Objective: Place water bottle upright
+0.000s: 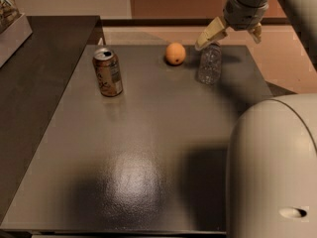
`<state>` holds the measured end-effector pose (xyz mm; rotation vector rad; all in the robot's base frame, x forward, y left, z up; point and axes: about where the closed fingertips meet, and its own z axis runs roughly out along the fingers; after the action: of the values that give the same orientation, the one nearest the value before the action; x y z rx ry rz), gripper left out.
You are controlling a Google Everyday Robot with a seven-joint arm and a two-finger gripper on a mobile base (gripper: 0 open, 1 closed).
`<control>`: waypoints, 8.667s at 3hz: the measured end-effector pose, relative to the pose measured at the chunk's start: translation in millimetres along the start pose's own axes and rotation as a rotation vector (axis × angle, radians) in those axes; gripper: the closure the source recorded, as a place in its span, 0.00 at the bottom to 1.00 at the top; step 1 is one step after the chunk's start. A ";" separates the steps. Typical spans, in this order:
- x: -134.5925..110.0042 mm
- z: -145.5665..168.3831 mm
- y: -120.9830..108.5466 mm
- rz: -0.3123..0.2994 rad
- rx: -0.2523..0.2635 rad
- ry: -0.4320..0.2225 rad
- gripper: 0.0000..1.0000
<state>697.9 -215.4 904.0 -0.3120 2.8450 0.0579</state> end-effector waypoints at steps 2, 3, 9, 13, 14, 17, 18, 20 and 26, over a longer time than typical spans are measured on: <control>-2.0 27.1 -26.1 0.142 0.014 0.032 0.00; -5.3 38.1 -27.1 0.151 0.025 0.053 0.00; -19.9 64.3 3.6 0.052 0.024 0.109 0.19; -11.1 26.7 -8.2 -0.048 -0.002 0.032 1.00; -17.7 4.2 -2.4 -0.179 -0.026 -0.058 1.00; -41.7 -52.8 38.0 -0.616 -0.103 -0.495 1.00; -41.6 -64.2 50.3 -0.659 -0.156 -0.656 1.00; -26.7 -84.8 61.9 -0.626 -0.295 -0.931 1.00; 22.5 -85.4 80.2 -0.499 -0.567 -1.157 1.00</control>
Offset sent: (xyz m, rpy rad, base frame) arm 0.0218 -0.0459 -0.0284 0.0184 0.0942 -0.2244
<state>636.3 -147.8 980.5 -0.7750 1.5115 0.6890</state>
